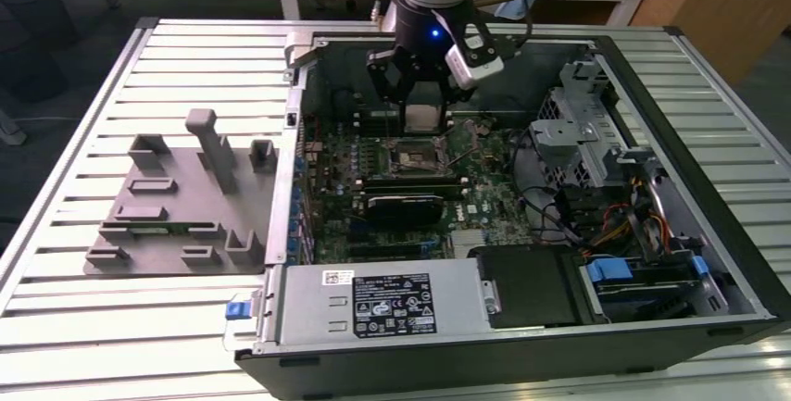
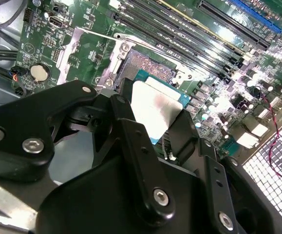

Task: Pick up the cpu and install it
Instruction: 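Place the cpu into insertion slot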

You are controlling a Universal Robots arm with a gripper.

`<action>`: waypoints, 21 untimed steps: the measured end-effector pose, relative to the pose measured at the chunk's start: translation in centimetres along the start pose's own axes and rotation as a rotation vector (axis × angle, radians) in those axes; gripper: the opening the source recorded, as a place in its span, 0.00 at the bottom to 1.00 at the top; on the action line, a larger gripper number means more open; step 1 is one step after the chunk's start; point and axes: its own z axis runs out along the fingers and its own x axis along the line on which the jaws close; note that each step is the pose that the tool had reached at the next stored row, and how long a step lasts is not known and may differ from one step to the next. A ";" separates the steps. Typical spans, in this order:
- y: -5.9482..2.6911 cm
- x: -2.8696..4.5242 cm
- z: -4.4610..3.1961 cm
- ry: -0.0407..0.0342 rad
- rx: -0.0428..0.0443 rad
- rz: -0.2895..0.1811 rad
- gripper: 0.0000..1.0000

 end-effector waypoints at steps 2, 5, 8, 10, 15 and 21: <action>0.00 0.00 0.00 0.0000 0.0000 0.000 0.54; 0.00 -0.01 0.00 0.0000 0.0000 0.000 0.54; 0.00 -0.01 0.01 0.0000 0.0000 0.000 0.54; 0.00 -0.01 0.01 0.0000 0.0000 0.000 0.54; 0.00 -0.02 0.02 -0.0001 0.0007 0.032 0.54; 0.00 -0.02 0.03 -0.0001 0.0028 0.107 0.54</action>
